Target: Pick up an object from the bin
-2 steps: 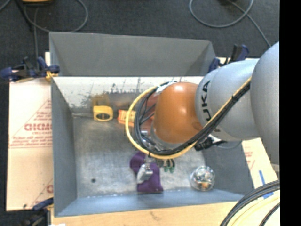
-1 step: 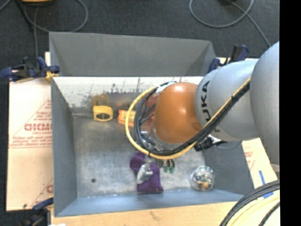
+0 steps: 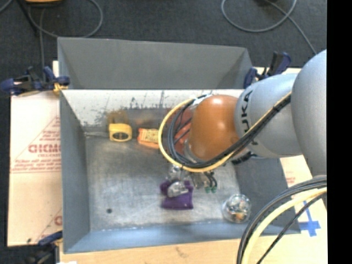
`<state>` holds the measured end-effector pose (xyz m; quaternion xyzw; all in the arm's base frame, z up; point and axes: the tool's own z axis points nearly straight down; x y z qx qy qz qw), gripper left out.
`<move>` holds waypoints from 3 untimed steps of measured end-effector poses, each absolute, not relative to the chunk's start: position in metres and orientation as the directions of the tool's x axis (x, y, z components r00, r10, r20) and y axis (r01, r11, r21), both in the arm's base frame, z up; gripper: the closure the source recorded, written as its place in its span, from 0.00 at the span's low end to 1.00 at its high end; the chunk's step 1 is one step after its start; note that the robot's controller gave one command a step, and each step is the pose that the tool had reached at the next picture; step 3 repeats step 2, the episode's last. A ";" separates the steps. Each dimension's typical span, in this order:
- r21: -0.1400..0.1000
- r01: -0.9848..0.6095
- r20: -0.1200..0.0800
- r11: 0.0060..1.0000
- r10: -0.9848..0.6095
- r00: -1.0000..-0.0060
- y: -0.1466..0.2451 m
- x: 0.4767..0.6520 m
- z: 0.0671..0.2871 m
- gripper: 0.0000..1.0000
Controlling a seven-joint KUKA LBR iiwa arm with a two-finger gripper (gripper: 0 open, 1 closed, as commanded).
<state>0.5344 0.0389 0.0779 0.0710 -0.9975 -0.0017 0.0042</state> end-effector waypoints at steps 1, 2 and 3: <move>0.004 -0.140 0.008 0.990 -0.140 -0.990 0.039 0.535 0.078 1.00; 0.001 -0.242 -0.004 0.970 -0.242 -0.970 0.037 0.537 0.201 1.00; 0.001 -0.242 -0.004 0.970 -0.242 -0.970 0.037 0.537 0.201 1.00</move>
Offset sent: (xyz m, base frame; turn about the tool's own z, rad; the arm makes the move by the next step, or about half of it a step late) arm 0.0011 -0.0020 0.1220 -0.1056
